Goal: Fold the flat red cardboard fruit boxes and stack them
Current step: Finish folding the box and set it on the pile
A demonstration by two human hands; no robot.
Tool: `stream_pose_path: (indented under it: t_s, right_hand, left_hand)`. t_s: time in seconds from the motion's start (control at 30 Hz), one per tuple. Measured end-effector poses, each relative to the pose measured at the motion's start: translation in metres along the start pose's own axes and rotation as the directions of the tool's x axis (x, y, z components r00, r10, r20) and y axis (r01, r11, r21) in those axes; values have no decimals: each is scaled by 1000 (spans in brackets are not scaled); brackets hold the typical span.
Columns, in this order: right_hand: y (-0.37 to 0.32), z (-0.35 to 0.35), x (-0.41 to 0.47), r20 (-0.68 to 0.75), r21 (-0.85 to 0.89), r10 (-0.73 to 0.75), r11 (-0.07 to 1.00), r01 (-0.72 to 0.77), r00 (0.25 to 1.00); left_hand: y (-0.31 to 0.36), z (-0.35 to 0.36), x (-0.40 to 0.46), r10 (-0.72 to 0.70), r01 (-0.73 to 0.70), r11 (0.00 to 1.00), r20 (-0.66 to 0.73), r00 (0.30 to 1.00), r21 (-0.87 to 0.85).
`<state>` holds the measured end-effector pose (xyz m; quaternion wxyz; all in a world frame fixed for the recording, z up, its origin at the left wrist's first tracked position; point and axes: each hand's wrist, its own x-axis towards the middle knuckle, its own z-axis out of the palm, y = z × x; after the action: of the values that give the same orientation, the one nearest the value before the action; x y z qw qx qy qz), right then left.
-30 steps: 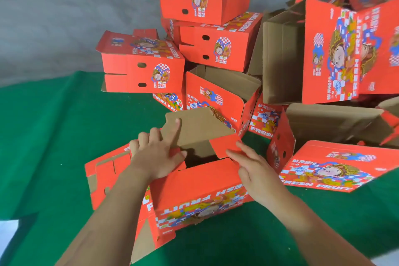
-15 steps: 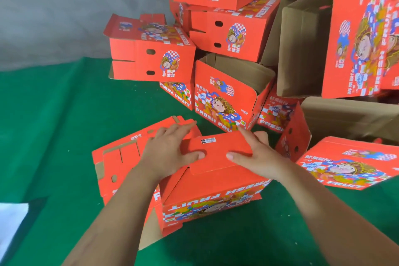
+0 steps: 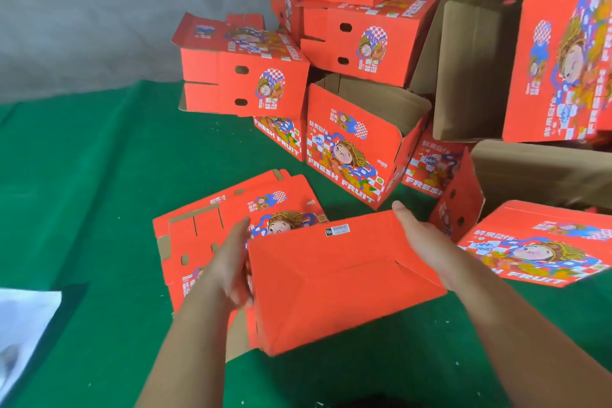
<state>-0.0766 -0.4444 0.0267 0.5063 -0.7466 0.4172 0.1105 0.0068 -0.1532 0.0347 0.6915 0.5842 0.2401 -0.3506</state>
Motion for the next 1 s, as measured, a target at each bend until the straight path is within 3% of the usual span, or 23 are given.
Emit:
stream_pose_path:
  t_s: [0.03,0.1,0.17,0.23,0.27,0.33,0.37,0.4,0.47,0.53,0.63,0.73,0.8,0.87,1.0]
  right_hand:
    - [2,-1,-5,15,-9,39,999,-39,999]
    - [-1,-4,-17,-27,28,14,1000,-13,1000]
    - [-12,-14,-25,-141,135,-54,988,73,989]
    - [-27,-26,-34,-190,265,-76,956,126,979]
    - [-31,-33,-38,-171,309,-104,939,154,980]
    - [-36,-41,-44,-171,360,-183,903,234,968]
    - [-38,-42,-50,-188,363,-231,887,286,955]
    - [-41,-43,-54,-204,340,-290,875,345,935]
    - [-44,-45,-63,-214,268,-416,845,462,884]
    - [-39,-48,-71,-220,191,-520,806,560,825]
    - [-31,-53,-71,-297,-49,-637,754,655,711]
    - [-28,-55,-67,-333,-337,-641,766,547,692]
    - [-28,-53,-72,-333,-326,-629,776,540,702]
    - [-24,-57,-77,-328,-295,-669,743,600,667]
    - [-17,-75,-88,-225,-390,-822,567,725,522]
  left_hand:
    - [-10,-3,-3,-68,69,998,63,996,-13]
    - [-20,1,-10,-59,65,997,101,993,-51]
    - [-23,9,-12,157,-143,969,55,986,-201]
    - [-19,17,-20,424,-431,847,-92,901,-313]
    - [-15,20,-24,469,-491,799,-153,870,-348]
    - [-7,20,-29,371,-388,834,-121,921,-393]
    - [-5,20,-31,266,-235,895,30,964,-379]
    - [-5,20,-36,155,-80,940,205,966,-331]
    - [-16,23,-37,97,-20,965,289,952,-260]
    - [-26,26,-33,225,-167,937,162,961,-307]
    - [-36,34,-33,471,-430,830,32,882,-356]
    - [-31,52,-46,536,-478,794,63,842,-375]
    - [-17,71,-52,537,-506,808,24,843,-301]
    - [-3,94,-54,486,-485,868,-12,874,-108]
    - [6,149,-86,571,-564,803,-19,821,-192]
